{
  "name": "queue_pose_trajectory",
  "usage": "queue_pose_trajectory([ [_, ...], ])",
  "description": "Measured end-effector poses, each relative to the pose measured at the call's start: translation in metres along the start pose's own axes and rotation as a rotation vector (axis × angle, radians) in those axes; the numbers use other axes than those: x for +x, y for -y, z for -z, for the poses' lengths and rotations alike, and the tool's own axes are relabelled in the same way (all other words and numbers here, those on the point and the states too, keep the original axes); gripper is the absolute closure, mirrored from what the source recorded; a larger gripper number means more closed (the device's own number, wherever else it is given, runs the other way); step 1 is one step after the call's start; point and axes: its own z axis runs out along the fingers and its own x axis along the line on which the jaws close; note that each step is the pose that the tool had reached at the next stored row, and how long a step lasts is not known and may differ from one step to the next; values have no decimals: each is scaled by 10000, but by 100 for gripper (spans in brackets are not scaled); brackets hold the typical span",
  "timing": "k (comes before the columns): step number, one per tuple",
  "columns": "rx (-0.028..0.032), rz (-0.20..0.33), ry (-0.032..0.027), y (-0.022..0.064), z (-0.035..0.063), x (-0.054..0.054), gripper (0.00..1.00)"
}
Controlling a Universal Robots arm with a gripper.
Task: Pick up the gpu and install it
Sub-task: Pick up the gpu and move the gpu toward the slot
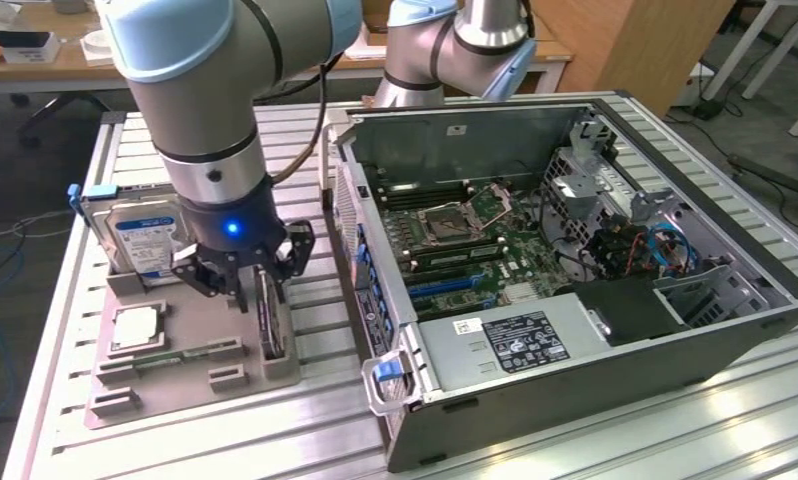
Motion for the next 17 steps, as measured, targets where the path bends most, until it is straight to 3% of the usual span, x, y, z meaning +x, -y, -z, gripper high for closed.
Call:
queue_pose_trajectory([
  [6,0,-2,19,-29,-70,5,53],
  [9,0,-3,19,-128,-81,1,53],
  [17,1,0,21,-127,-83,1,53],
])
